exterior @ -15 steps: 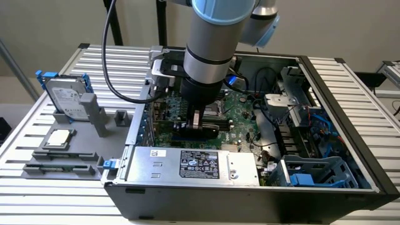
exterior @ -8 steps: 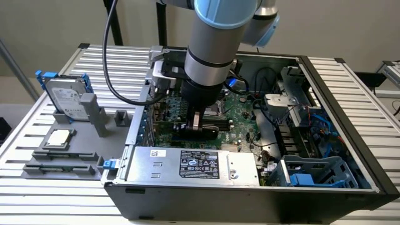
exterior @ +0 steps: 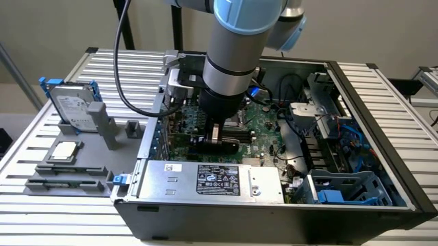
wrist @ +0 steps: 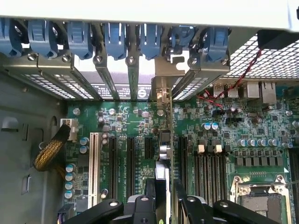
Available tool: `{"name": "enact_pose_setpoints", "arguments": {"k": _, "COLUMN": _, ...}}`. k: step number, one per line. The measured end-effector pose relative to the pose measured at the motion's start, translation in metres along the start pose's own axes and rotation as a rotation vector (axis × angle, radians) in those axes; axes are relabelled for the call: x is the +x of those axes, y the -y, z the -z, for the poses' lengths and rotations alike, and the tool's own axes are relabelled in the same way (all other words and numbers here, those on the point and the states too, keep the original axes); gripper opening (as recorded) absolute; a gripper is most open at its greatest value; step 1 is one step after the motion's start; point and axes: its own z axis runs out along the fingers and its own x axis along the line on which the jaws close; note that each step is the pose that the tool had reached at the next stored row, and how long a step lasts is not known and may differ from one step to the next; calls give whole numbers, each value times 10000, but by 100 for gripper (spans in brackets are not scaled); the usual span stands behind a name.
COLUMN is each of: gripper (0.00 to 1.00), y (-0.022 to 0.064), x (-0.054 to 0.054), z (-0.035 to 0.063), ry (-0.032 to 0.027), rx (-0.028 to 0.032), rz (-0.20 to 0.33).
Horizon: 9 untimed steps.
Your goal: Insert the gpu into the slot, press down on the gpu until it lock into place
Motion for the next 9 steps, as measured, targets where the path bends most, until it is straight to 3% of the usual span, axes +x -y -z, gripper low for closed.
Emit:
{"name": "enact_pose_setpoints", "arguments": {"k": 7, "gripper": 26, "y": 4, "x": 1, "z": -34, "ry": 19, "rx": -4, "rz": 2}}
{"name": "enact_pose_setpoints", "arguments": {"k": 8, "gripper": 27, "y": 3, "x": 0, "z": -30, "ry": 37, "rx": 1, "rz": 1}}
{"name": "enact_pose_setpoints", "arguments": {"k": 9, "gripper": 27, "y": -1, "x": -3, "z": 4, "ry": 20, "rx": -8, "rz": -1}}
